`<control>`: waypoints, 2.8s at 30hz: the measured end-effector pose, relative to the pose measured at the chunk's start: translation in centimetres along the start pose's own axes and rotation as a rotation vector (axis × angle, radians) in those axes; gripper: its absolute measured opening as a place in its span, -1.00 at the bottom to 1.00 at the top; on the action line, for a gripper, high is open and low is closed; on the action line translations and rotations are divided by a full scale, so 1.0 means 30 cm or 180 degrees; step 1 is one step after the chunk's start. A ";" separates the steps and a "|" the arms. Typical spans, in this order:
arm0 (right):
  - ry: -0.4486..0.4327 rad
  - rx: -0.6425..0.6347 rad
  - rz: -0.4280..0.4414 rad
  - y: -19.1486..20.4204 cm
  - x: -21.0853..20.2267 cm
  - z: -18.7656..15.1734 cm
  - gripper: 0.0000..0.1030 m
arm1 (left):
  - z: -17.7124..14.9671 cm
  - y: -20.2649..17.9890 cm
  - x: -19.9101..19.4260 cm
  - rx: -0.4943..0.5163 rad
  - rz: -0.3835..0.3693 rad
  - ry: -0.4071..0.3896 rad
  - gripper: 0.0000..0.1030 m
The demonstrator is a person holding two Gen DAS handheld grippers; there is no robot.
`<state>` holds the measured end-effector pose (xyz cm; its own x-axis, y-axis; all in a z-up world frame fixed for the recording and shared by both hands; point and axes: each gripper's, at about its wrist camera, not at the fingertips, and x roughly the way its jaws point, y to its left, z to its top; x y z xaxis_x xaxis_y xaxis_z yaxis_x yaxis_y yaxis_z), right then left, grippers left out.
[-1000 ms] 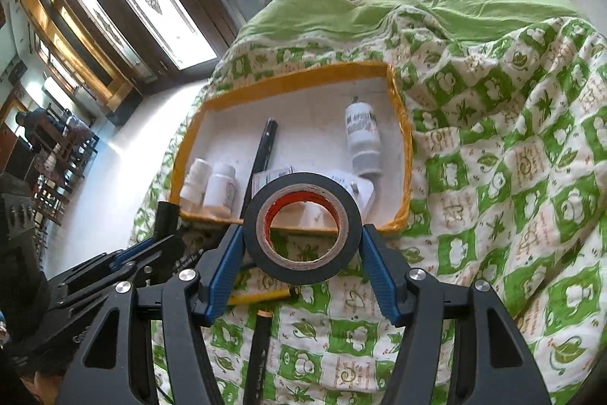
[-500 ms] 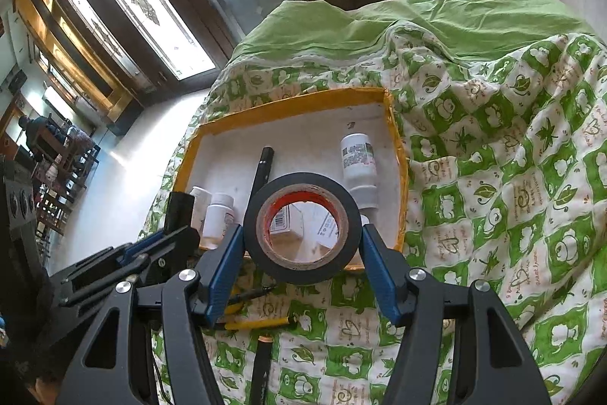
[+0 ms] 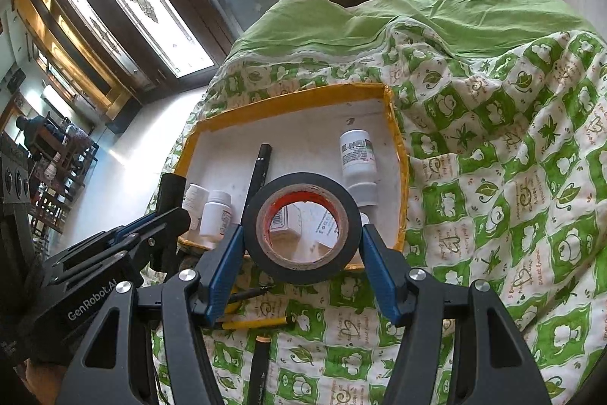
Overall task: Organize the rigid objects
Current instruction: 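Carry the tube with the left tool while the right tool carries the tape over the tray, then lower the tube into the tray with the left tool while the right tool lowers the tape there, then open both tools and withdraw them from the tray toward the scattered items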
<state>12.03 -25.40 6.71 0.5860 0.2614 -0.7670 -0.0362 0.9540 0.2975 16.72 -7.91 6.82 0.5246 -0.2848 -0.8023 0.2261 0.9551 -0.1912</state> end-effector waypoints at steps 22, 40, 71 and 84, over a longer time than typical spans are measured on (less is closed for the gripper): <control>0.0044 0.0144 -0.0079 -0.065 0.045 0.064 0.19 | 0.078 0.130 0.051 -0.0096 -0.0039 -0.0056 -0.66; 0.0378 -0.0314 0.0045 0.059 0.303 0.189 0.19 | 0.208 0.209 0.327 -0.0088 -0.0036 0.0145 -0.66; 0.0072 -0.0180 -0.0010 0.068 0.205 0.085 0.55 | 0.064 0.244 0.126 -0.0095 0.0193 -0.0075 0.36; 0.0115 -0.0343 0.0122 0.131 0.077 -0.174 0.63 | -0.312 0.212 -0.056 -0.0118 0.0385 -0.0045 0.41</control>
<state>9.01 -20.28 3.14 0.5530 0.3013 -0.7768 -0.1459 0.9530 0.2657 9.61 -0.58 1.67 0.5577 -0.1681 -0.8128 0.1301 0.9849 -0.1144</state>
